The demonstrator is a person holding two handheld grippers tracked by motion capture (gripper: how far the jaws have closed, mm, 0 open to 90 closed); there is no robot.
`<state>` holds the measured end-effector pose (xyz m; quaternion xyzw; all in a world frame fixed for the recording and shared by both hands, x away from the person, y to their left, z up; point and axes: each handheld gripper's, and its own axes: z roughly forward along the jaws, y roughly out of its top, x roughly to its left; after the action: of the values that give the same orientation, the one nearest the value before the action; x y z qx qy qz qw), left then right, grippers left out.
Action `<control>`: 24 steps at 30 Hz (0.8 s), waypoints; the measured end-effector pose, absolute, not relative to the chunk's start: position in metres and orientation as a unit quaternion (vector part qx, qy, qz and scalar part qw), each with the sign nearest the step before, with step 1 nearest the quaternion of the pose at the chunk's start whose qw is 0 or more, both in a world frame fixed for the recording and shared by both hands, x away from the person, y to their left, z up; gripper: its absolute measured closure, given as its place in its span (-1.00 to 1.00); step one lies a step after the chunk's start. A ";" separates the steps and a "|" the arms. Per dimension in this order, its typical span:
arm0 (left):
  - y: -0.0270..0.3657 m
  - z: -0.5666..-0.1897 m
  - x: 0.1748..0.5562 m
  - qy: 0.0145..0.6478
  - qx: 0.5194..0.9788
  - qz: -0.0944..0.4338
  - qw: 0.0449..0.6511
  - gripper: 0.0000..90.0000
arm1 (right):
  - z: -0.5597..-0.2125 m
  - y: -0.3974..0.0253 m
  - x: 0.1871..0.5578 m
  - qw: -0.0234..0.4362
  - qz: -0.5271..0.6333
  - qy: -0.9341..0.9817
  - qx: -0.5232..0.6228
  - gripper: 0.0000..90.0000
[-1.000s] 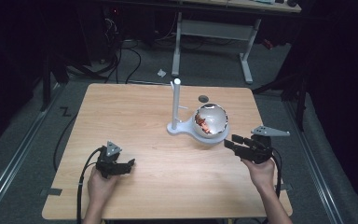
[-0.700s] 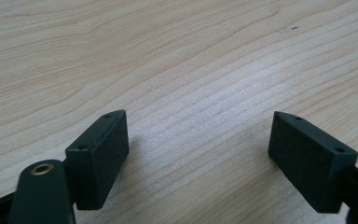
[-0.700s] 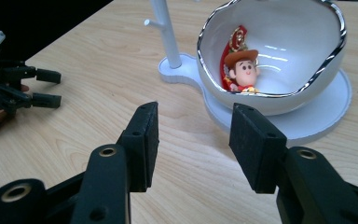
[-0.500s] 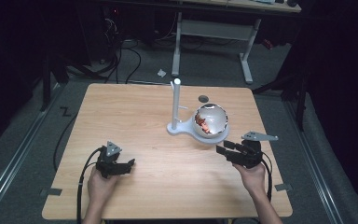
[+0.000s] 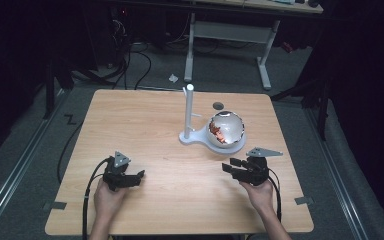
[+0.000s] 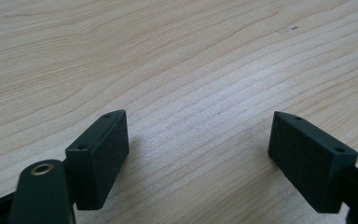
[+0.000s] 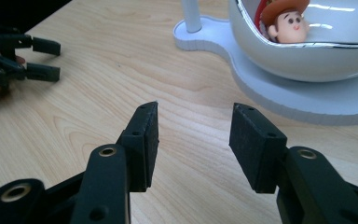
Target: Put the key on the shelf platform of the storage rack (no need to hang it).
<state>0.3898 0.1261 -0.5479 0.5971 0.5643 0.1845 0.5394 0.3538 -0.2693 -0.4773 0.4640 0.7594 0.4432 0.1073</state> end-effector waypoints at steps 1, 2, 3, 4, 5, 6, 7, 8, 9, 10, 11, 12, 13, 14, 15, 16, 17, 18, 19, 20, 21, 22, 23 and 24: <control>0.126 -0.548 0.390 0.564 0.597 0.185 0.539 -0.55 | -0.480 -0.268 0.354 0.108 0.443 0.761 0.462 0.16; 0.126 -0.548 0.390 0.564 0.597 0.184 0.539 -0.55 | -0.483 -0.266 0.354 0.110 0.441 0.762 0.461 0.16; 0.126 -0.548 0.390 0.564 0.597 0.184 0.539 -0.55 | -0.485 -0.265 0.354 0.110 0.439 0.763 0.462 0.16; 0.126 -0.548 0.390 0.564 0.597 0.185 0.539 -0.55 | -0.489 -0.263 0.354 0.109 0.436 0.765 0.462 0.16; 0.126 -0.548 0.390 0.564 0.597 0.184 0.540 -0.55 | -0.494 -0.261 0.353 0.110 0.433 0.766 0.462 0.15; 0.126 -0.548 0.390 0.564 0.597 0.184 0.539 -0.55 | -0.497 -0.260 0.353 0.107 0.432 0.766 0.464 0.15; 0.126 -0.548 0.390 0.564 0.597 0.184 0.539 -0.55 | -0.501 -0.258 0.353 0.103 0.432 0.767 0.464 0.15; 0.126 -0.548 0.390 0.564 0.597 0.184 0.539 -0.55 | -0.505 -0.256 0.352 0.099 0.428 0.768 0.466 0.14; 0.126 -0.548 0.390 0.564 0.597 0.184 0.539 -0.55 | -0.509 -0.254 0.351 0.104 0.421 0.773 0.464 0.14; 0.126 -0.548 0.390 0.564 0.597 0.184 0.539 -0.55 | -0.513 -0.251 0.349 0.111 0.414 0.776 0.463 0.14; 0.126 -0.548 0.390 0.564 0.597 0.184 0.539 -0.55 | -0.515 -0.250 0.348 0.112 0.413 0.776 0.463 0.13; 0.126 -0.548 0.390 0.564 0.597 0.184 0.539 -0.55 | -0.518 -0.248 0.348 0.110 0.412 0.777 0.463 0.13; 0.126 -0.548 0.390 0.564 0.597 0.184 0.540 -0.55 | -0.521 -0.247 0.347 0.113 0.408 0.779 0.462 0.12; 0.126 -0.548 0.390 0.564 0.597 0.184 0.539 -0.55 | -0.523 -0.245 0.347 0.119 0.401 0.783 0.461 0.12; 0.126 -0.548 0.390 0.564 0.597 0.184 0.539 -0.55 | -0.526 -0.244 0.346 0.123 0.396 0.786 0.459 0.12; 0.126 -0.548 0.390 0.564 0.597 0.184 0.539 -0.55 | -0.528 -0.243 0.346 0.122 0.393 0.787 0.459 0.11; 0.126 -0.548 0.390 0.564 0.597 0.185 0.539 -0.55 | -0.529 -0.241 0.346 0.124 0.388 0.790 0.458 0.10; 0.126 -0.548 0.390 0.564 0.597 0.184 0.539 -0.55 | -0.530 -0.240 0.345 0.136 0.385 0.793 0.453 0.10; 0.126 -0.548 0.390 0.564 0.597 0.184 0.539 -0.55 | -0.530 -0.239 0.344 0.142 0.383 0.793 0.451 0.10; 0.126 -0.548 0.390 0.564 0.597 0.184 0.539 -0.55 | -0.531 -0.238 0.344 0.150 0.382 0.794 0.448 0.10; 0.126 -0.548 0.390 0.564 0.597 0.184 0.539 -0.55 | -0.531 -0.238 0.344 0.154 0.379 0.796 0.447 0.08; 0.126 -0.548 0.390 0.564 0.597 0.184 0.539 -0.55 | -0.531 -0.238 0.344 0.154 0.379 0.796 0.447 0.08; 0.126 -0.548 0.390 0.564 0.597 0.185 0.539 -0.55 | -0.531 -0.233 0.342 0.173 0.363 0.807 0.433 0.02; 0.126 -0.548 0.390 0.564 0.597 0.184 0.540 -0.55 | -0.531 -0.230 0.341 0.182 0.356 0.812 0.427 0.01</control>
<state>0.3897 0.1261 -0.5479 0.5970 0.5644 0.1845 0.5395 0.3406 -0.2303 -0.5310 0.4265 0.8116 0.3556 0.1816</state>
